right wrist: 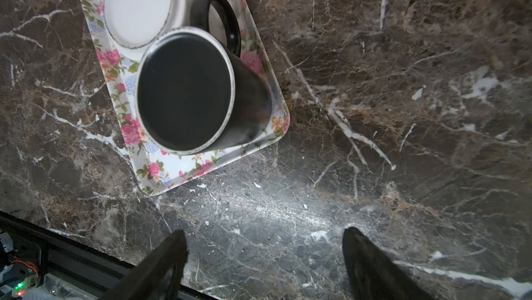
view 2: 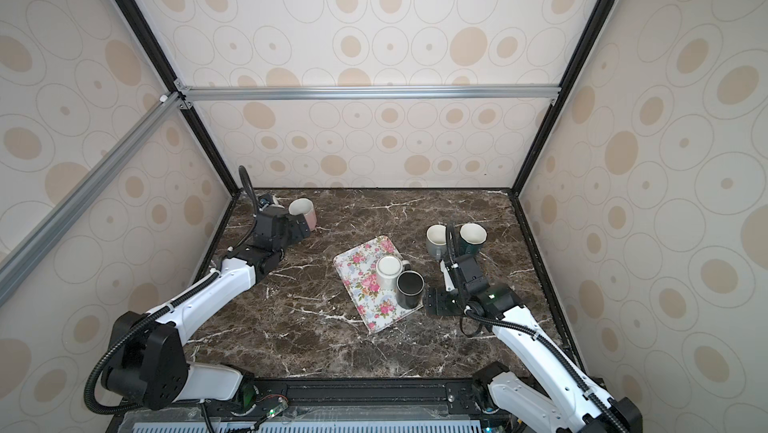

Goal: Turn the mug right side up
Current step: 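Move the left gripper over the tray while the right gripper approaches the black mug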

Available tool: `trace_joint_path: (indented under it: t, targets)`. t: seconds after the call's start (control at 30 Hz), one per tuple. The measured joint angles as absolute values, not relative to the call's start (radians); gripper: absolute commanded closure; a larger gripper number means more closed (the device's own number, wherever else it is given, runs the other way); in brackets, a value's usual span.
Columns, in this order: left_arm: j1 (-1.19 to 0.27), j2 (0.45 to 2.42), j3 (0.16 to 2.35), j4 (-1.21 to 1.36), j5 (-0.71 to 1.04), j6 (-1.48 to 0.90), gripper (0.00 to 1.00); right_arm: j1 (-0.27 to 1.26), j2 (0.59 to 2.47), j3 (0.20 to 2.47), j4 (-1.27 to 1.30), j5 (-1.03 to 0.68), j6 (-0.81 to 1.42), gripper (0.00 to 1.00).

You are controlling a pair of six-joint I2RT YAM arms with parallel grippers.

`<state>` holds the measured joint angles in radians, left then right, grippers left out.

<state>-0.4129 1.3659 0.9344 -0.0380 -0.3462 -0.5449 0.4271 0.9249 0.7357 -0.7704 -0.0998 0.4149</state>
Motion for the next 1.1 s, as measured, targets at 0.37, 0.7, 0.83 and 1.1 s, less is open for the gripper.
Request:
trace_joint_path:
  t: [0.37, 0.7, 0.83, 1.1]
  targets:
    - [-0.662, 1.443, 0.786, 0.038, -0.228, -0.642, 0.24, 0.426, 0.878, 0.723, -0.766, -0.054, 0.438, 0.06]
    - [-0.727, 1.715, 0.886, 0.028, -0.172, -0.719, 0.57, 0.426, 0.826, 0.723, -0.784, -0.026, 0.445, 0.06]
    - [-0.728, 1.752, 0.915, 0.026, -0.165, -0.736, 0.57, 0.426, 0.825, 0.723, -0.786, -0.027, 0.445, 0.06]
    - [-0.772, 1.763, 0.971, -0.034, -0.215, -0.746, 0.53, 0.425, 0.898, 0.715, -0.772, -0.03, 0.448, 0.08]
